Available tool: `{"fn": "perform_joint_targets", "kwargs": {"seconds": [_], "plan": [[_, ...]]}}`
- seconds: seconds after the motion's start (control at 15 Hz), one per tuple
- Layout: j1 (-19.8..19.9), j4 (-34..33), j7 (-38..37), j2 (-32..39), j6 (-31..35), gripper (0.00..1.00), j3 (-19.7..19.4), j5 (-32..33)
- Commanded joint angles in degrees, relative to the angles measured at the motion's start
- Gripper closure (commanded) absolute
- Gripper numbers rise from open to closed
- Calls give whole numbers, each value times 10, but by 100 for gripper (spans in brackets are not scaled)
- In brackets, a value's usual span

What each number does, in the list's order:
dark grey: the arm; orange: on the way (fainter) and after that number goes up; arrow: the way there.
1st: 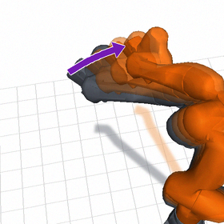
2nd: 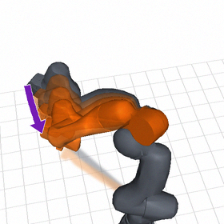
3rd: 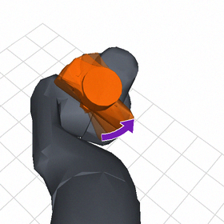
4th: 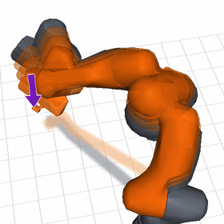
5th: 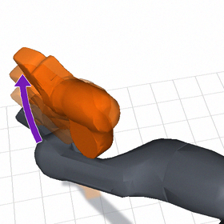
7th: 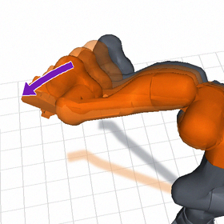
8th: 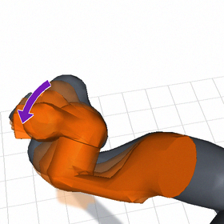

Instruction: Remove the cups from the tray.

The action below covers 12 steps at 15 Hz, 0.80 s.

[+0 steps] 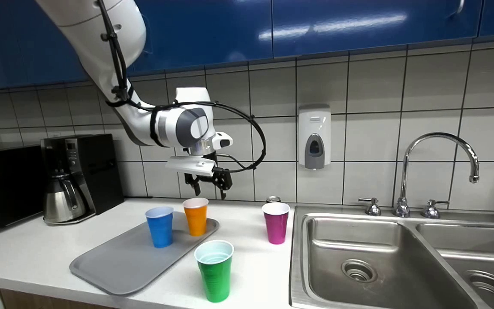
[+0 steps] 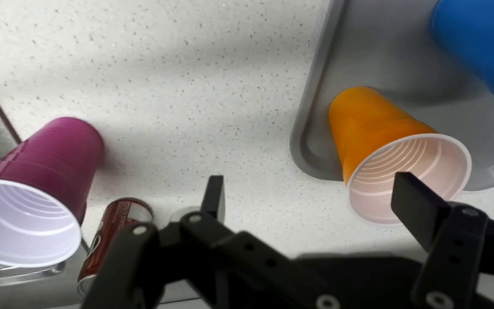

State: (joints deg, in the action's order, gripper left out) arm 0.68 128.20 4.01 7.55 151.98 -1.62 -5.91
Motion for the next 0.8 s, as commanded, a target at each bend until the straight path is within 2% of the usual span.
{"fn": "perform_joint_targets", "kwargs": {"seconds": [0.0,0.73], "plan": [[4,-48,11,43,-3,0,14,-12],[-6,-134,-5,141,-6,0,31,9]]}}
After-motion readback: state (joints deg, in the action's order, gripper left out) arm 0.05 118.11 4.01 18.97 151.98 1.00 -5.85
